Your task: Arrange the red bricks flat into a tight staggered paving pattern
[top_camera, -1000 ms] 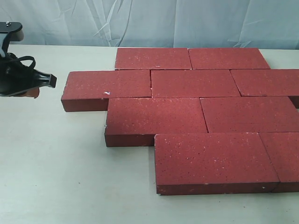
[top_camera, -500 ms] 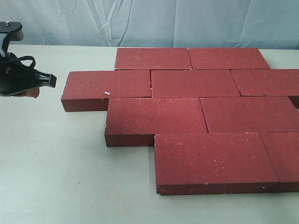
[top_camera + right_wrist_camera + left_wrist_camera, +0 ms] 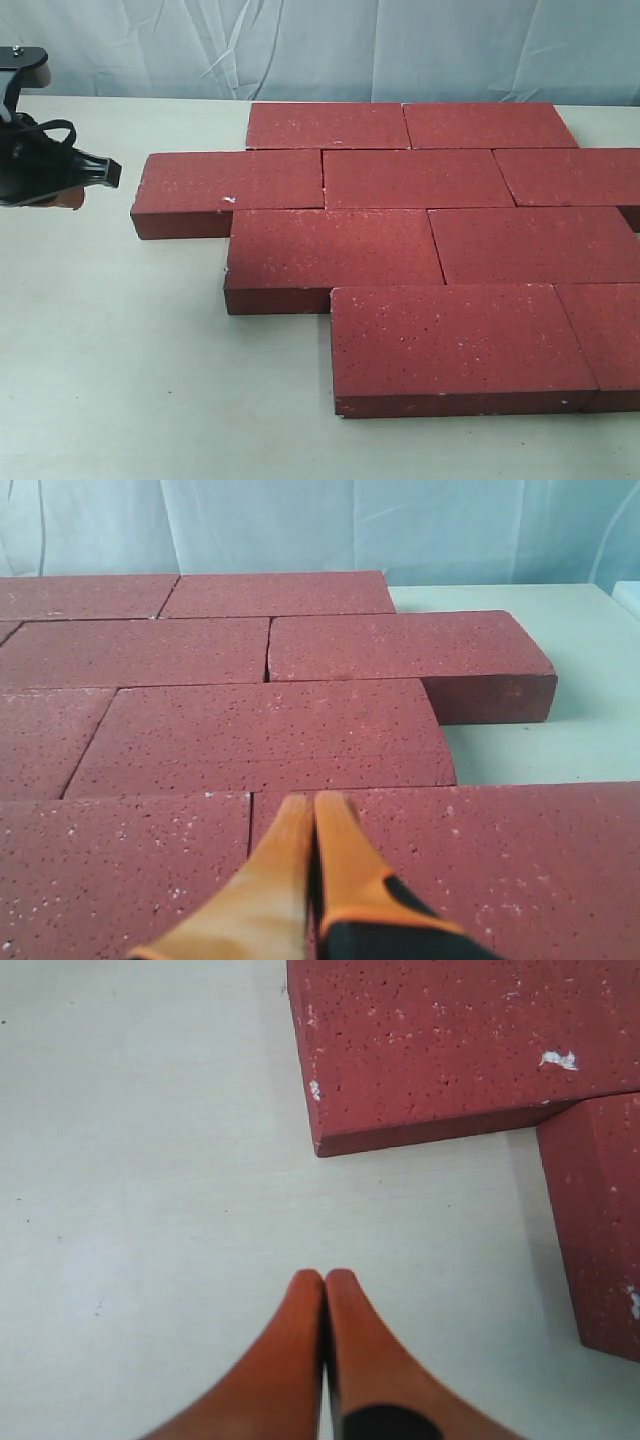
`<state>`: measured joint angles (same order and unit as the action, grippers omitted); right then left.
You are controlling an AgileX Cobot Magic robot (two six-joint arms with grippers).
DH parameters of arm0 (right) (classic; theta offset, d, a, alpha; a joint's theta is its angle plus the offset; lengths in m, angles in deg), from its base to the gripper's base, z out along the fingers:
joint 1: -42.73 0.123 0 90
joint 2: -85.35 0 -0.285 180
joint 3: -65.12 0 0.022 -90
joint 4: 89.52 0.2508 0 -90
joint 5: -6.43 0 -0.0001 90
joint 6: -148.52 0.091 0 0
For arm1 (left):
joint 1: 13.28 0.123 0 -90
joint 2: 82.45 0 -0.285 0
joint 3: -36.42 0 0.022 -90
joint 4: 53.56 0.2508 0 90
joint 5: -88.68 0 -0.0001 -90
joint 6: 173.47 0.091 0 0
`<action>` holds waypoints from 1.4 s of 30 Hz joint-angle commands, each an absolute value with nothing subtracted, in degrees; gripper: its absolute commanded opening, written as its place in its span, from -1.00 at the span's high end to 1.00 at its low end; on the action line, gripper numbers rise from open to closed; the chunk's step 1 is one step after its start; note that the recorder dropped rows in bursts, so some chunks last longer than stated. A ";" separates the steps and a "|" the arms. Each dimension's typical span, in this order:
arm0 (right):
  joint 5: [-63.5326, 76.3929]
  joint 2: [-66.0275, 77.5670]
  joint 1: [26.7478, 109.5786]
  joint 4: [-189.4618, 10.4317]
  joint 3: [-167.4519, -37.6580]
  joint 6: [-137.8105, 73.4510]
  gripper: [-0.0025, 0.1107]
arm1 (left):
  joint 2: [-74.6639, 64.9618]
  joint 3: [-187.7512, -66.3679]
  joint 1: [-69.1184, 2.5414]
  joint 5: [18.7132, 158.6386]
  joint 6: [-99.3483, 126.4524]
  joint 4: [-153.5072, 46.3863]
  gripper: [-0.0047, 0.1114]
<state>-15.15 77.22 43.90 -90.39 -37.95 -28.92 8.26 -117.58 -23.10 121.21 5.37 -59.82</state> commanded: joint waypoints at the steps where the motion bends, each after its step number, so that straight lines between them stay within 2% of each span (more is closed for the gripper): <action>1: -14.32 77.57 44.00 -90.51 -37.66 -29.06 0.97 | 7.72 -117.35 -23.01 120.78 5.27 -59.91 0.92; 8: -14.32 77.57 44.00 -90.25 -37.66 -29.08 0.97 | 3.75 -117.26 -23.01 121.89 5.45 -58.51 0.92; 13: -14.32 77.57 44.00 -90.25 -37.66 -29.08 0.97 | -5.38 -114.27 -23.01 118.40 5.45 -58.41 0.92; 22: -14.32 77.57 44.00 -90.25 -37.66 -29.08 0.97 | -32.99 -98.44 -15.50 116.44 5.45 -58.07 0.92; 30: -14.32 77.57 44.00 -90.25 -37.66 -29.08 0.97 | -53.67 -90.77 -14.98 116.44 5.45 -57.85 0.92; 42: -14.32 77.57 44.00 -90.25 -37.66 -29.08 0.97 | -66.07 -82.39 -12.73 115.67 5.45 -57.88 0.92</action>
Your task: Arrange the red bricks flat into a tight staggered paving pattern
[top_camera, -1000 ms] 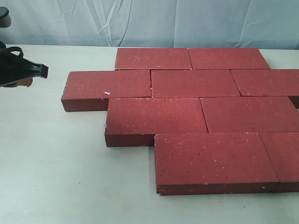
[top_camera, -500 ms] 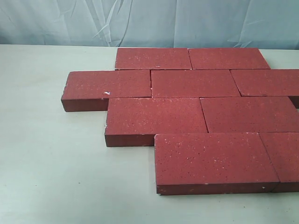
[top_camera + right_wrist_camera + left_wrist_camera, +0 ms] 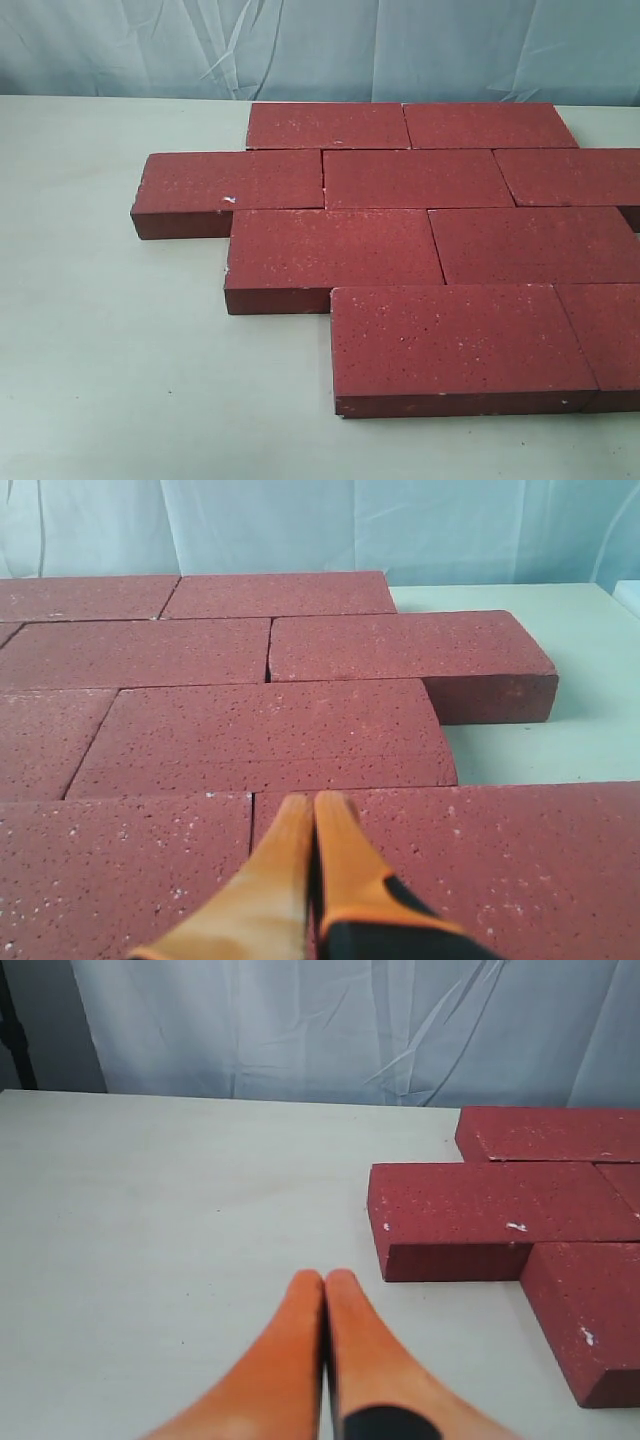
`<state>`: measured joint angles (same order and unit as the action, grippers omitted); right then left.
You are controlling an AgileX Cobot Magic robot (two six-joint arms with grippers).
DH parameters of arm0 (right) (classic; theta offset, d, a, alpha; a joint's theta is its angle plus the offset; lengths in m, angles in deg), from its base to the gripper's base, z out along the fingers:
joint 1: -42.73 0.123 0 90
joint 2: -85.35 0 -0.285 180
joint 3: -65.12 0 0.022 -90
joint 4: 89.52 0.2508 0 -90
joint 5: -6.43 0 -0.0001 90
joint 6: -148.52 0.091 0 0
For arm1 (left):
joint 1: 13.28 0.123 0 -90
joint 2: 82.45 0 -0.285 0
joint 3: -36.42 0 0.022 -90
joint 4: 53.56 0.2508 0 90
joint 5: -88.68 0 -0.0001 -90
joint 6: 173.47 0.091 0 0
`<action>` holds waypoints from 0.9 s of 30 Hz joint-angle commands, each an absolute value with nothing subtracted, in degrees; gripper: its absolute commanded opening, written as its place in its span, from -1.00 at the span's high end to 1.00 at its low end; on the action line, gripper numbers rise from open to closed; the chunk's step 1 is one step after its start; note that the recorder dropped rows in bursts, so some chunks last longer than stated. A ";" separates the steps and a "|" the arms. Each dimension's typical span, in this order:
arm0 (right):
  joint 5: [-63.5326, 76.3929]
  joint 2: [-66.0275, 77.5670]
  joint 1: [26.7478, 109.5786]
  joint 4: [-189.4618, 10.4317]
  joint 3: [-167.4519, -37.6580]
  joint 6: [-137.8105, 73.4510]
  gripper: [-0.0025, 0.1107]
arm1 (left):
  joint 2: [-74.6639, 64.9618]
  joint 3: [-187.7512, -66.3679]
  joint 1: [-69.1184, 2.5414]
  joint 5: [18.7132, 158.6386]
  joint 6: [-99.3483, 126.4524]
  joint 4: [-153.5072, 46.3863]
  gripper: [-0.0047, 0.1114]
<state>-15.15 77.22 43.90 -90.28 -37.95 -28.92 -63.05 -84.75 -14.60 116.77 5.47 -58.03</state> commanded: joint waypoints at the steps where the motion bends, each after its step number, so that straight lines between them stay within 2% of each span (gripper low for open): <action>1: -14.32 77.57 44.00 -90.25 -37.66 -29.08 0.97 | -66.91 -81.96 -12.12 115.56 5.45 -57.88 0.92; 10: -14.32 77.57 44.00 -89.87 -37.66 -29.08 0.97 | -74.66 -75.23 -10.48 110.89 5.24 -57.98 0.92; 22: -14.32 77.57 44.00 -89.86 -37.66 -29.08 0.97 | -74.66 -66.37 -10.48 104.91 5.24 -57.98 0.92; 27: -14.32 77.57 44.00 -89.86 -37.66 -29.08 0.97 | -74.66 -66.37 -10.48 103.61 5.24 -58.12 0.92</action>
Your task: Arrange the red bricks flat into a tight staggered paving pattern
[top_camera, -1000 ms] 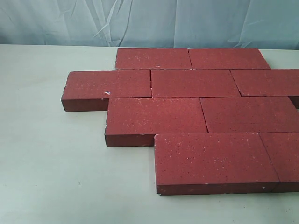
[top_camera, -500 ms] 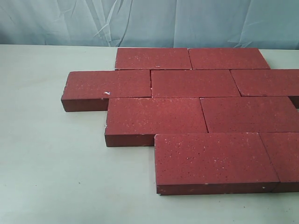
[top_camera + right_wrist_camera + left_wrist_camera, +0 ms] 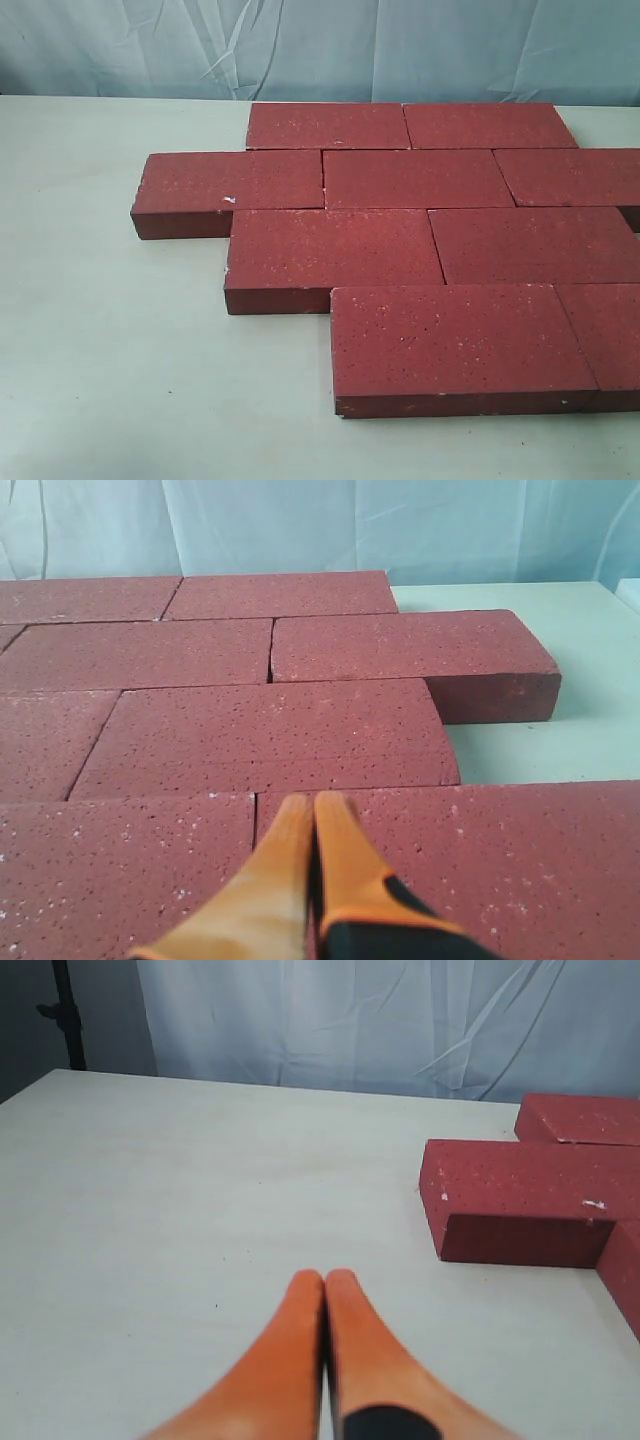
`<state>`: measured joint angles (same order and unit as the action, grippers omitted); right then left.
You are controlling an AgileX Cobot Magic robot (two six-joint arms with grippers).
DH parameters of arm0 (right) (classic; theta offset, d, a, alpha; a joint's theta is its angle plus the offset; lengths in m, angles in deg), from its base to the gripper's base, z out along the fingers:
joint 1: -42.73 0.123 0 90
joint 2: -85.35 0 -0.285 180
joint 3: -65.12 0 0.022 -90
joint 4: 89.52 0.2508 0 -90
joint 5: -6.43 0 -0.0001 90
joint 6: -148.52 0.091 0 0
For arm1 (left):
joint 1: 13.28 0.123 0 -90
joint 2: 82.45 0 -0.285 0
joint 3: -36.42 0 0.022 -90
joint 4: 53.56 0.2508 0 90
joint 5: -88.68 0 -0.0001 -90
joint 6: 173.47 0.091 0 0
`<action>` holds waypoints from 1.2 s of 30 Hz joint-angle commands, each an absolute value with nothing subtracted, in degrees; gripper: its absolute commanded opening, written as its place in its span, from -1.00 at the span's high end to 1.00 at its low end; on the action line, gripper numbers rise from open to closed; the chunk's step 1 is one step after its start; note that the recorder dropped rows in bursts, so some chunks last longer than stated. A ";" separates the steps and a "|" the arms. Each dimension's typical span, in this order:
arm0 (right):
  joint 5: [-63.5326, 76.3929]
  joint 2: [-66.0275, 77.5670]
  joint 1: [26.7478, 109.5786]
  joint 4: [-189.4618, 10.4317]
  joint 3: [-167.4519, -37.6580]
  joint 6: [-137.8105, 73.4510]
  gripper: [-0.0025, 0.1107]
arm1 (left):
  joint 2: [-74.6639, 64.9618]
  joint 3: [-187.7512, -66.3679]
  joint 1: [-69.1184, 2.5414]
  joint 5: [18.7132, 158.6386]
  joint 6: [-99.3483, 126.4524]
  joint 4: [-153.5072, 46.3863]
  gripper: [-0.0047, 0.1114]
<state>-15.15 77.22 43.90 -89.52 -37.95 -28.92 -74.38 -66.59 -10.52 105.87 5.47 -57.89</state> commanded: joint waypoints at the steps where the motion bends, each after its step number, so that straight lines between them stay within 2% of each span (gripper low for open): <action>1: -14.32 77.57 44.00 -89.86 -37.66 -29.08 0.97 | -74.66 -66.37 -10.48 103.61 5.24 -58.12 0.92; 36: -14.32 77.57 44.00 -89.05 -37.66 -29.04 0.97 | -74.66 -66.37 -10.48 104.14 5.24 -54.09 0.92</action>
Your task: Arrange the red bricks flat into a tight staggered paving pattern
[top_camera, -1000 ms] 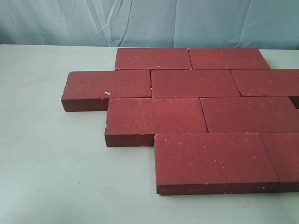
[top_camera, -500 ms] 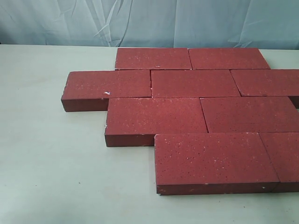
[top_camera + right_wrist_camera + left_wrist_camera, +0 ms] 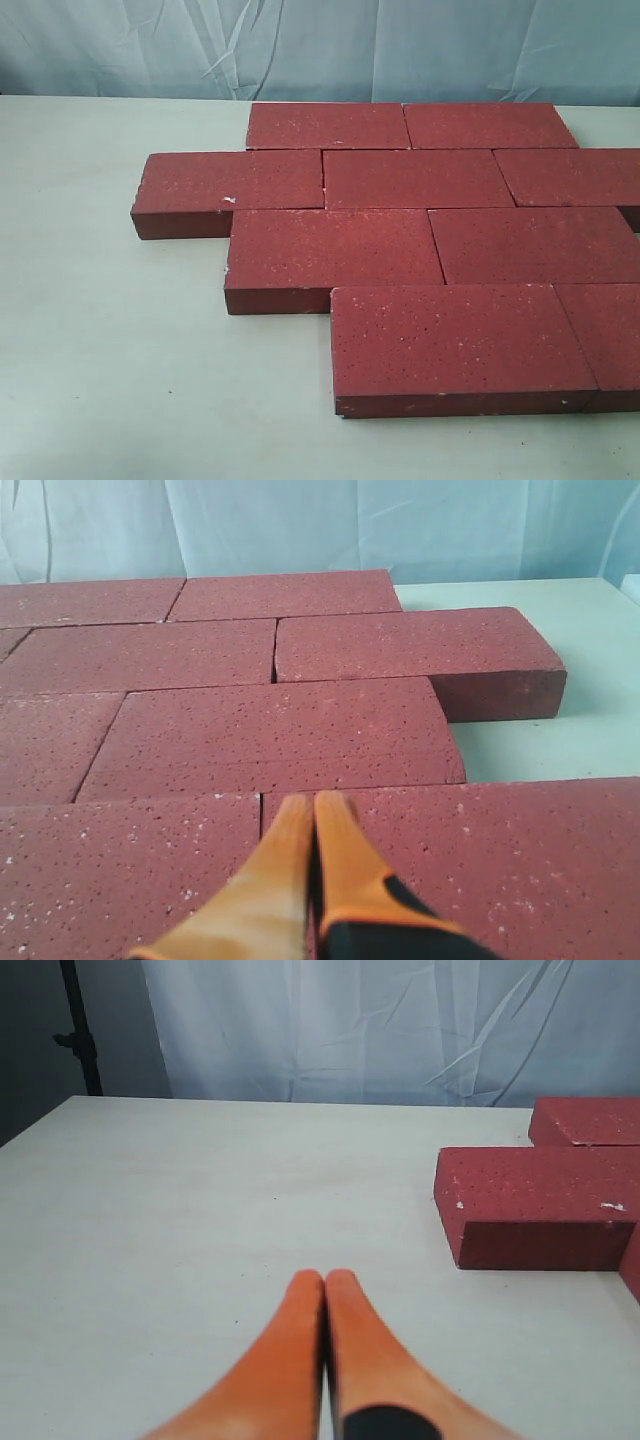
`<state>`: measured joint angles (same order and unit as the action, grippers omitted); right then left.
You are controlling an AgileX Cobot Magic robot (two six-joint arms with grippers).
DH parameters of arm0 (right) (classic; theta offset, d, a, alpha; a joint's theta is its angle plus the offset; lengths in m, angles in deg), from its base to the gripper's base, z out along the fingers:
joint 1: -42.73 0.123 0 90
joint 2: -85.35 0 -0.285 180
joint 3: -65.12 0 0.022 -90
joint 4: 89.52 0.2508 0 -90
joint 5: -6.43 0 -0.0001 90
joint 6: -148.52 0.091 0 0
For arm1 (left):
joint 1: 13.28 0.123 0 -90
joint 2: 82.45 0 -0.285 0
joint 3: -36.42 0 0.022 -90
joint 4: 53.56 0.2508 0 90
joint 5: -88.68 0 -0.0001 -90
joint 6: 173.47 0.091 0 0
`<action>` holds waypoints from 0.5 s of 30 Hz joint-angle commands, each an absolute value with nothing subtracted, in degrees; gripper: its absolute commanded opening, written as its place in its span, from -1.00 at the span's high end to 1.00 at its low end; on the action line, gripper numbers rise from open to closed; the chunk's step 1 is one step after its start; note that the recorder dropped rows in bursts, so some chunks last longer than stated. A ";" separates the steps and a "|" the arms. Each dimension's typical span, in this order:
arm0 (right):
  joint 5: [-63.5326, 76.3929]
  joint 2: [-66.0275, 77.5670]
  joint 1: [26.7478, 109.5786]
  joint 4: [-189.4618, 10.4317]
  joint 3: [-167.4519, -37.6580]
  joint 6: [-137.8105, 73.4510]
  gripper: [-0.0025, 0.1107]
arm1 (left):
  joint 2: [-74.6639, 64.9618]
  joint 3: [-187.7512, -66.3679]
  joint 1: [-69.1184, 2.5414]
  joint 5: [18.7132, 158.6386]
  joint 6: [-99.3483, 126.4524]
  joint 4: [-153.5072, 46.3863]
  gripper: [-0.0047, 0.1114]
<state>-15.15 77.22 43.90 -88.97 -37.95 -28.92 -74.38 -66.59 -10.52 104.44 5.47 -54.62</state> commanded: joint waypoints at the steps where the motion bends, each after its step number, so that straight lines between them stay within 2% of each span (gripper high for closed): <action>1: -14.32 77.57 44.00 -89.05 -37.66 -29.04 0.97 | -74.66 -66.37 -10.48 104.14 5.24 -54.09 0.92; 15: -14.32 77.57 44.00 -88.76 -37.66 -29.04 0.97 | -74.66 -66.37 -10.48 102.73 5.15 -53.56 0.92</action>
